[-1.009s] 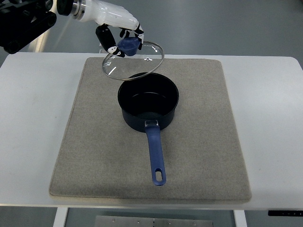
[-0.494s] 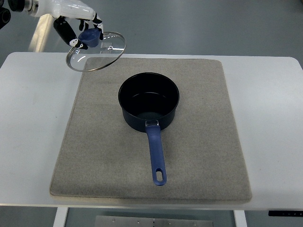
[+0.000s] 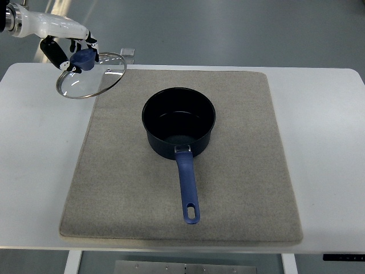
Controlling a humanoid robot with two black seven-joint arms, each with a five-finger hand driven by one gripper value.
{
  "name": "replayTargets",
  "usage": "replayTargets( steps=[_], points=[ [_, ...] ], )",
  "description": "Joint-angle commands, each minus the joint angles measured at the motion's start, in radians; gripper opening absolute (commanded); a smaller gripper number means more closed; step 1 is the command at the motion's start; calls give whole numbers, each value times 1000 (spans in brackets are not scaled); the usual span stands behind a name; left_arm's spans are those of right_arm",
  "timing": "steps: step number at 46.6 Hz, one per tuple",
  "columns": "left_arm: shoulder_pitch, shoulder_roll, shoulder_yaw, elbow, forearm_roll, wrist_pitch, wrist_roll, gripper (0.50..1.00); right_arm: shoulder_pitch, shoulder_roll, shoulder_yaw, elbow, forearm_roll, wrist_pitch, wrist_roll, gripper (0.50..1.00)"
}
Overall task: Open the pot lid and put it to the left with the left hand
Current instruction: 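Carry the lid away from the pot toward the mat edge nearest the left arm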
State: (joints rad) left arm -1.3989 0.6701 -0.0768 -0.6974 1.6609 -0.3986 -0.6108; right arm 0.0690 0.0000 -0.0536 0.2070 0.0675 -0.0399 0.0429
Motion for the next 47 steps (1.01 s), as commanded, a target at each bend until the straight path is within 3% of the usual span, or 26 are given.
replayTargets(
  steps=[1, 24, 31, 38, 47],
  points=[
    [20, -6, 0, 9, -21, 0, 0, 500, 0, 0, 0, 0, 0, 0, 0, 915],
    [43, -53, 18, 147, -172, -16, 0, 500, 0, 0, 0, 0, 0, 0, 0, 915],
    [21, -56, 170, 128, -164, 21, 0, 500, 0, 0, 0, 0, 0, 0, 0, 915],
    [-5, -116, 290, 130, -145, 113, 0, 500, 0, 0, 0, 0, 0, 0, 0, 915],
    [-63, -150, 307, 133, -144, 119, 0, 500, 0, 0, 0, 0, 0, 0, 0, 915]
  ],
)
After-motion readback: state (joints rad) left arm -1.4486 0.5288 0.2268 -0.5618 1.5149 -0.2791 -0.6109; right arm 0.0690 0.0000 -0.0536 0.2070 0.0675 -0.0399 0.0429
